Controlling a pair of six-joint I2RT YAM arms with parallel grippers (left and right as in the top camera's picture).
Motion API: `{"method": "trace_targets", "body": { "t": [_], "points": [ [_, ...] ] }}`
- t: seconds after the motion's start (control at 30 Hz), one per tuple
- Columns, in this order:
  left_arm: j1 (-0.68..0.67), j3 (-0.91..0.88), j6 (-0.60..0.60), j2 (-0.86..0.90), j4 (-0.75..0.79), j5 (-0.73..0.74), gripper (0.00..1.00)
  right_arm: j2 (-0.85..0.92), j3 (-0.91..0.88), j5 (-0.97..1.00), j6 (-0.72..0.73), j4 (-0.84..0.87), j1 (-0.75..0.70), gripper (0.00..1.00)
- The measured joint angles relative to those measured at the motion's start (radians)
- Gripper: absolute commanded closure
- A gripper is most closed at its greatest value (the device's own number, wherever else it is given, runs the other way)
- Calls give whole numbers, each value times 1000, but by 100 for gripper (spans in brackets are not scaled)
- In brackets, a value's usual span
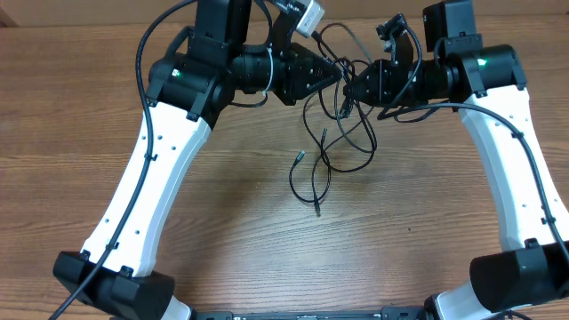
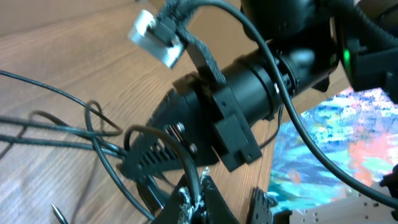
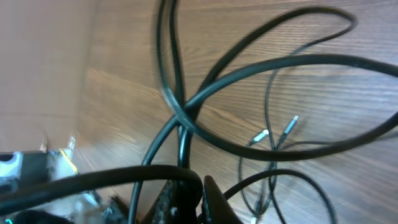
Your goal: Untangle cables
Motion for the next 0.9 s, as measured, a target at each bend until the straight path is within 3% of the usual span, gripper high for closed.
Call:
{"method": "trace_targets", "body": {
  "t": [0.17, 0.4, 0.57, 0.73, 0.9],
  "points": [
    [34, -11, 27, 8, -91, -43, 96, 6, 2, 180, 58, -54, 11, 96],
    [185, -12, 61, -1, -185, -128, 96, 25, -3, 666, 206, -173, -27, 96],
    [277, -12, 77, -5, -217, -177, 96, 27, -3, 793, 232, -182, -33, 96],
    [286, -12, 77, -13, -230, -191, 95, 27, -3, 536, 58, -166, -28, 96],
    [246, -12, 81, -14, -236, -193, 84, 27, -3, 131, -164, -164, -11, 96]
  ]
}}
